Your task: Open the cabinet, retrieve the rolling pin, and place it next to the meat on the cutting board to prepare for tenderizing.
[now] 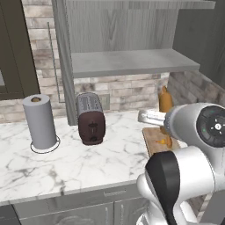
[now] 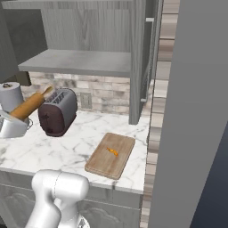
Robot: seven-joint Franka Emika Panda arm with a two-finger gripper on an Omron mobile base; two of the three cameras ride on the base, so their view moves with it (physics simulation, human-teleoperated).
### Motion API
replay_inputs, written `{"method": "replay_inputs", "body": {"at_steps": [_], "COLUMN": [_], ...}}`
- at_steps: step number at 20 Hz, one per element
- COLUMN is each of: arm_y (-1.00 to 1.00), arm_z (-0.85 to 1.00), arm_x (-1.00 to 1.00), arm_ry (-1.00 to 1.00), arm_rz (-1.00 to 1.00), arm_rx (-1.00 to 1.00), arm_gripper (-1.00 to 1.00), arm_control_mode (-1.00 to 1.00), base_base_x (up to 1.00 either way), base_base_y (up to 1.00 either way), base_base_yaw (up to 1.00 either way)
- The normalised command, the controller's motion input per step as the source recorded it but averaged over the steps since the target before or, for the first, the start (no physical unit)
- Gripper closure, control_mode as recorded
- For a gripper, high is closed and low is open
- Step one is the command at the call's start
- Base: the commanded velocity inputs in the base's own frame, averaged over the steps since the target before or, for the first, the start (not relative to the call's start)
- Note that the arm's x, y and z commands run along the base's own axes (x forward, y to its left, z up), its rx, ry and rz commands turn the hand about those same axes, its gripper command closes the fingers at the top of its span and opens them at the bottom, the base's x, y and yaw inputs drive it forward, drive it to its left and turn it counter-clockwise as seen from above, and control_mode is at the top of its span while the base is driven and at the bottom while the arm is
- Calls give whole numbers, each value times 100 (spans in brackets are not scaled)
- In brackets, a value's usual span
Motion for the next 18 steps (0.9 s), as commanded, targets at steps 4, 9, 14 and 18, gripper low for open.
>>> {"method": "replay_inputs", "body": {"at_steps": [4, 9, 14, 18], "arm_y": [1, 0, -1, -12], "arm_z": [-11, -19, -37, -35], "arm_x": [-7, 9, 39, 43], "arm_ry": [3, 4, 9, 8], "arm_rz": [-2, -8, -8, -13], "arm_rx": [0, 0, 0, 0], "arm_gripper": [100, 100, 100, 100], "arm_control_mode": [-100, -100, -100, -100], "base_base_x": [0, 0, 0, 0], "base_base_y": [0, 0, 0, 0], "base_base_yaw": [0, 0, 0, 0]}}
